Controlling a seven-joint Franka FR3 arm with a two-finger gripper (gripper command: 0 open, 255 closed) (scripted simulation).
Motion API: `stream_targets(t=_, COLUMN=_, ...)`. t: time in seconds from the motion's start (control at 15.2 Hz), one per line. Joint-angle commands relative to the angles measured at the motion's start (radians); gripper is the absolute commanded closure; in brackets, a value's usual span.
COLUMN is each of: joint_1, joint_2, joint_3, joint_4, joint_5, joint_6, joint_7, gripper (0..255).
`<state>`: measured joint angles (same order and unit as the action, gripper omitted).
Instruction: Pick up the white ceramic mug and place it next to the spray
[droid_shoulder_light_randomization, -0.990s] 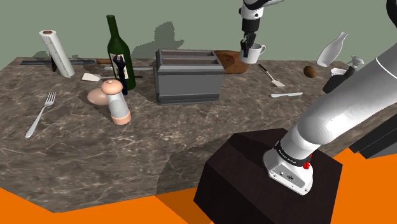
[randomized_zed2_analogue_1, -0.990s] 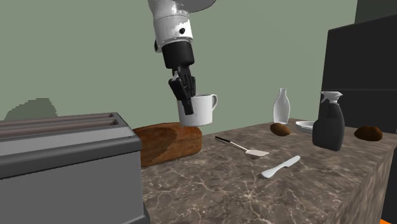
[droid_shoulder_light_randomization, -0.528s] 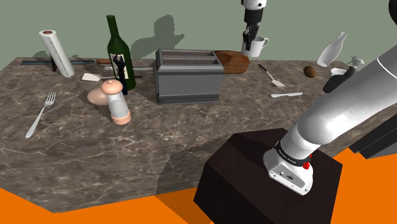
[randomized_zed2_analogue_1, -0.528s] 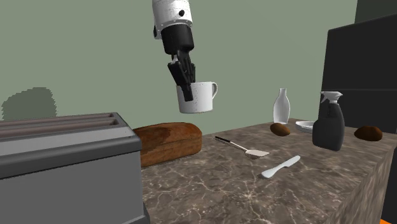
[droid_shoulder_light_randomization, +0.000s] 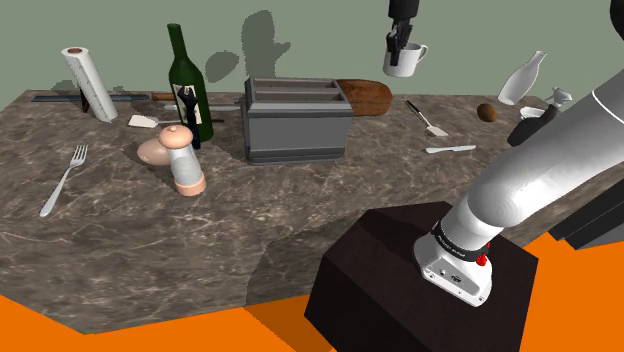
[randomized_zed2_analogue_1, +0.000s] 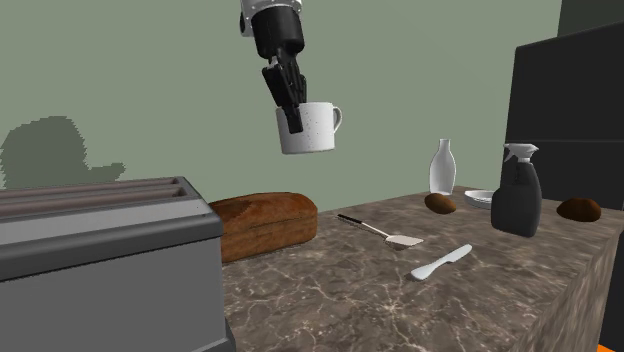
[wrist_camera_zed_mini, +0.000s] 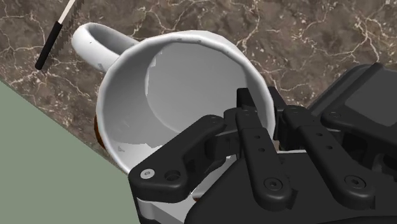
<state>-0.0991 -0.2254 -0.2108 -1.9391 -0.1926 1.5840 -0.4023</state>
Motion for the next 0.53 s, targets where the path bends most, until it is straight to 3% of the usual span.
stream_targets(t=0.0, joint_1=0.0, joint_2=0.0, joint_3=0.001, joint_4=0.027, joint_5=0.0, joint_6=-0.027, joint_7=-0.004, gripper=255)
stream_targets(t=0.46, joint_1=0.002, joint_2=0.016, joint_3=0.004, joint_4=0.138, joint_5=0.004, joint_6=-0.121, joint_7=-0.019, gripper=255)
